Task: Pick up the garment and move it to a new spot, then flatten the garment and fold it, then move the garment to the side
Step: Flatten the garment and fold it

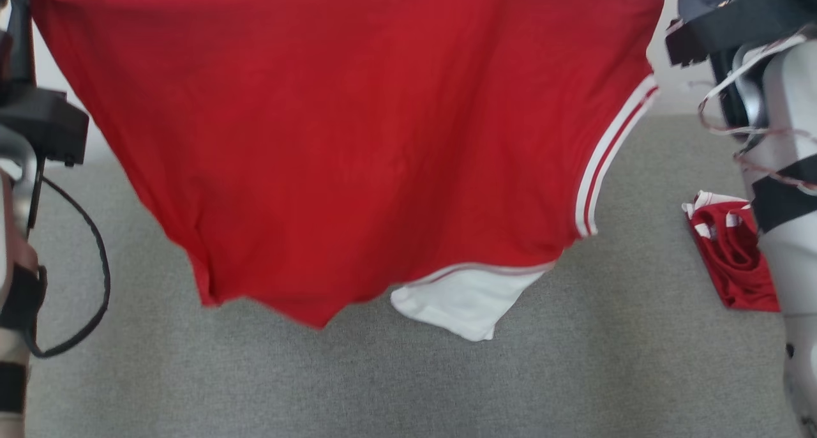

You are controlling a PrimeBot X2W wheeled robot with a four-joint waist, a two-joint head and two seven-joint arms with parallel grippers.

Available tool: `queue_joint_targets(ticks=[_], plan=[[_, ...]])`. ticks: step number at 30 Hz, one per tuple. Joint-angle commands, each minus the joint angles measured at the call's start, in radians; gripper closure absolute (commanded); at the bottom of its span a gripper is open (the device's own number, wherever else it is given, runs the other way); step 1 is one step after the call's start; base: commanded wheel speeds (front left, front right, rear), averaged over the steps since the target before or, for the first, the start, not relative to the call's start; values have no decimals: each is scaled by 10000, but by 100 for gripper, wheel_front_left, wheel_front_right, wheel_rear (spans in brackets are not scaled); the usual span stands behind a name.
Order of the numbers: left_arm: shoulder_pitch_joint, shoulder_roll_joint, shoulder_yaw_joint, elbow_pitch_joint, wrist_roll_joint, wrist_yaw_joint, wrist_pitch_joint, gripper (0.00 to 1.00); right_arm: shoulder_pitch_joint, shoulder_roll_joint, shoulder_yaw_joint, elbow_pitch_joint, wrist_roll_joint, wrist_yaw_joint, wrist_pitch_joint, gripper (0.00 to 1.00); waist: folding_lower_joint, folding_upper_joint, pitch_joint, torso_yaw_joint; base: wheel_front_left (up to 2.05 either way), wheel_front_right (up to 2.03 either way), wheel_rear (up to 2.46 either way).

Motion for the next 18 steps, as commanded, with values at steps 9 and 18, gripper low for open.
queue_joint_targets(ticks=[9,18], plan=[[-2125,32,-298,578,422,485,17,100,-2486,-760,-273,797,-851,-32,3,100,0,-1,2511,253,0,0,0],[-4121,-146,-693,1006,837,1040,-499,100,-4172,-1313,-1173,440,-2052,-35,5,100,0,-1,4390,524,0,0,0]])
